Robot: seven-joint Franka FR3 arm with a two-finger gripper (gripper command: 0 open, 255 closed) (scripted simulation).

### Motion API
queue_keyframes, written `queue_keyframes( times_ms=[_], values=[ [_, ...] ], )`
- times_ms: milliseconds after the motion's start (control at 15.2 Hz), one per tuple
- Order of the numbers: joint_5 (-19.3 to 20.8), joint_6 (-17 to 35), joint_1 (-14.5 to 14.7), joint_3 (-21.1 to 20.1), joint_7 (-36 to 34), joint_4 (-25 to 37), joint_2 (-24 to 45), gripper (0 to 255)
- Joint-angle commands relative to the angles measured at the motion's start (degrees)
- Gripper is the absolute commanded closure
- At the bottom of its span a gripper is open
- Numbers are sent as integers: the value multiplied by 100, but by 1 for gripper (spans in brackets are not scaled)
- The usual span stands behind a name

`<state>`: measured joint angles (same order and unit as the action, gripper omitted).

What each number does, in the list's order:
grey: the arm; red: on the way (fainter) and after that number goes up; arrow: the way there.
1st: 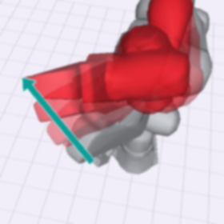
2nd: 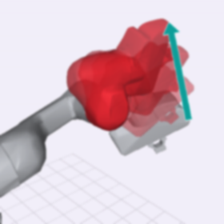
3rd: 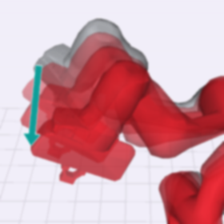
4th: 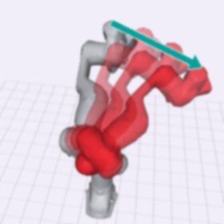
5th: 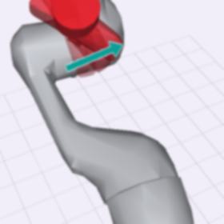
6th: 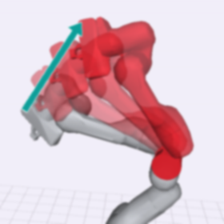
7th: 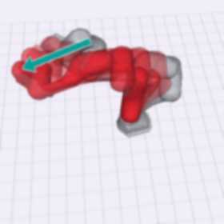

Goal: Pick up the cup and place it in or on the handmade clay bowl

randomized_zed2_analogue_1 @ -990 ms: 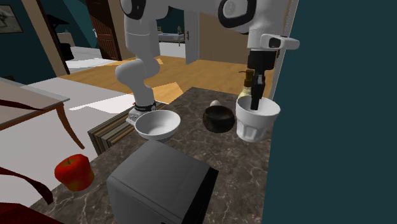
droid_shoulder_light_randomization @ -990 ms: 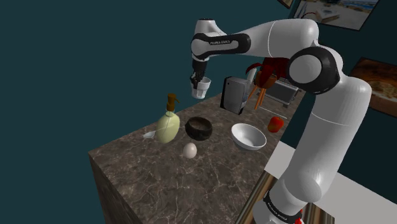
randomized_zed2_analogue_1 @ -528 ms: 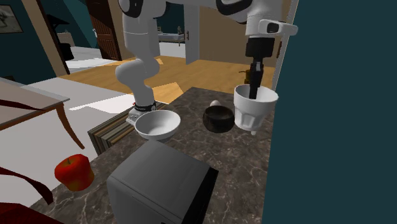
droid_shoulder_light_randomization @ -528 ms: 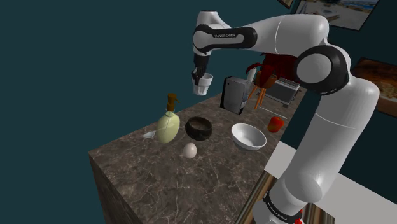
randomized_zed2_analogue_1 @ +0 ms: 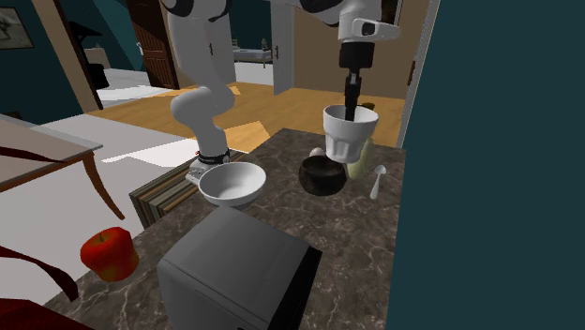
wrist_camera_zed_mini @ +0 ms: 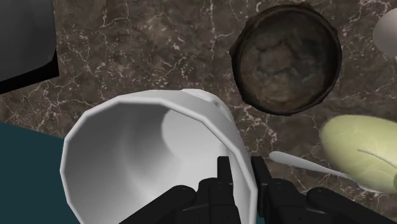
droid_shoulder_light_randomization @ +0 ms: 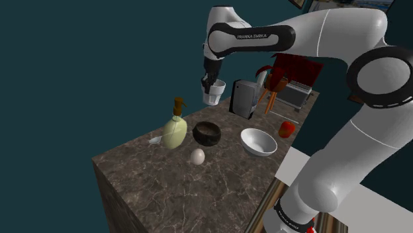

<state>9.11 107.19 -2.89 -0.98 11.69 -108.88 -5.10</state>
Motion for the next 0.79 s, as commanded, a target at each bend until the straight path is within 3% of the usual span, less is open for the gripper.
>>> queue_keyframes(
  times_ms=[0,462,726],
  values=[
    [-7,-3,94,-109,-205,-397,-373,255],
    [-158,-283,385,-504,-793,-1245,-1412,255],
    [-146,22,384,-505,-837,-1542,-1401,255]
  ],
)
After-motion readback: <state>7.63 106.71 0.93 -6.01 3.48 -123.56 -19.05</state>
